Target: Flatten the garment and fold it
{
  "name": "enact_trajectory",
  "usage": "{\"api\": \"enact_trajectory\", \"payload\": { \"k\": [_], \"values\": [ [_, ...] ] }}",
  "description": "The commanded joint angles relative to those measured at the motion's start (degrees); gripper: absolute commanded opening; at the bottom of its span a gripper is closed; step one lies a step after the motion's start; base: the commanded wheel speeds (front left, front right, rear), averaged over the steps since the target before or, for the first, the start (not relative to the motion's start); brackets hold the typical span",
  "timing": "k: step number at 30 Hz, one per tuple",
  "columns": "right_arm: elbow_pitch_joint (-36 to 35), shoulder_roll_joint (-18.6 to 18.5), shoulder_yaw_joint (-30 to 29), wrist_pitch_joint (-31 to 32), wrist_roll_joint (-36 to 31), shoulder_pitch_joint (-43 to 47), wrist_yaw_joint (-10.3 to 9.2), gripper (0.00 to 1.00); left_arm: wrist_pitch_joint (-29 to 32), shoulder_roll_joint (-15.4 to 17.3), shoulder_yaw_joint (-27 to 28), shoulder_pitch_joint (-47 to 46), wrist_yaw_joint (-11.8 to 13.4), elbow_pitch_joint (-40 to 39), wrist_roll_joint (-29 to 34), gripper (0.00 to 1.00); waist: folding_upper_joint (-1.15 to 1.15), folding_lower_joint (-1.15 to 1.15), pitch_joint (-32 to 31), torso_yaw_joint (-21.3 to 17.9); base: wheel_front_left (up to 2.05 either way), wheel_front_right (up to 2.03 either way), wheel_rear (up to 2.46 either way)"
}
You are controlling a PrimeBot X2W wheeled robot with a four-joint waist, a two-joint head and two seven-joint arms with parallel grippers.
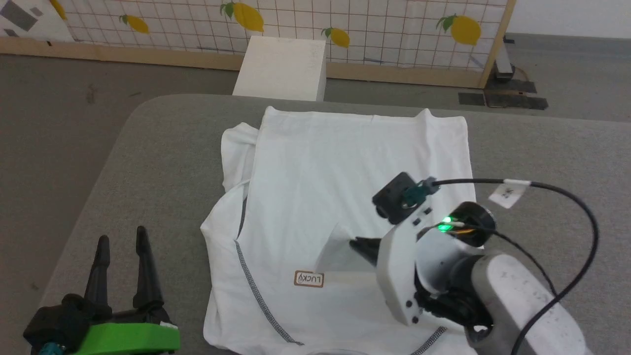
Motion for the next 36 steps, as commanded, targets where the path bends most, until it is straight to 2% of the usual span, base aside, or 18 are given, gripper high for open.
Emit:
{"api": "enact_trajectory", "payload": {
  "k": [1,8,9,10,15,20,23,27,32,36],
  "values": [
    [2.3,1.0,1.9,-1.2,0.3,-1.1,-0.08,0.0,-0.2,-0.1,-0.3,0.3,-0.1,0.1,0.1,1.0,0.0,0.0,0.6,1.7,0.0,0.0,0.0],
    [15.2,5.5,8.6,-7.6,0.1,-3.7,-0.08,0.0,-0.2,-0.1,-0.7,-0.2,0.3,0.5,-0.8,1.0,0.0,0.0,2.5,4.2,0.0,0.0,0.0],
    [17.2,6.1,8.9,-8.4,0.6,-3.8,-0.08,0.26,-0.2,-0.1,-0.7,-0.3,0.3,0.5,-0.9,1.0,0.0,0.0,2.8,4.5,0.0,0.0,0.0],
    [18.4,6.5,9.3,-9.1,0.8,-4.1,-0.08,1.0,-0.2,-0.1,-0.8,-0.3,0.3,0.6,-0.9,1.0,0.0,0.0,2.9,4.6,0.0,0.0,0.0],
    [20.8,7.5,7.7,-14.2,3.4,-6.7,-0.08,1.0,-0.2,-0.1,-0.6,-0.7,0.4,0.7,-1.1,1.0,0.0,0.0,3.7,4.5,0.0,0.0,0.0],
    [19.0,6.8,0.0,-20.0,4.5,-9.2,-0.08,1.0,-0.2,-0.1,-0.1,-0.9,0.4,0.8,-0.8,1.0,0.0,0.0,3.5,2.7,0.0,0.0,0.0],
    [17.3,5.3,-7.6,-24.3,3.4,-9.2,-0.08,1.0,-0.2,-0.1,0.1,-1.1,0.2,1.0,-0.4,1.0,0.0,0.0,3.2,1.1,0.0,0.0,0.0],
    [14.9,3.9,-19.3,-29.8,-1.1,-7.2,-0.08,1.0,-0.2,-0.1,0.5,-1.5,0.0,1.1,0.0,1.0,0.0,0.0,3.0,-1.0,0.0,0.0,0.0],
    [10.5,5.3,-33.6,-36.6,-6.9,-2.3,-0.08,1.0,-0.2,-0.1,0.8,-2.0,-0.1,1.2,0.0,1.0,0.0,0.0,2.8,-3.4,0.0,0.0,0.0],
    [7.5,7.3,-42.0,-41.4,-10.7,2.6,-0.08,1.0,-0.2,-0.1,0.7,-2.4,0.1,2.1,-0.2,1.0,0.0,0.0,2.9,-4.8,0.0,0.0,0.0]
  ]
}}
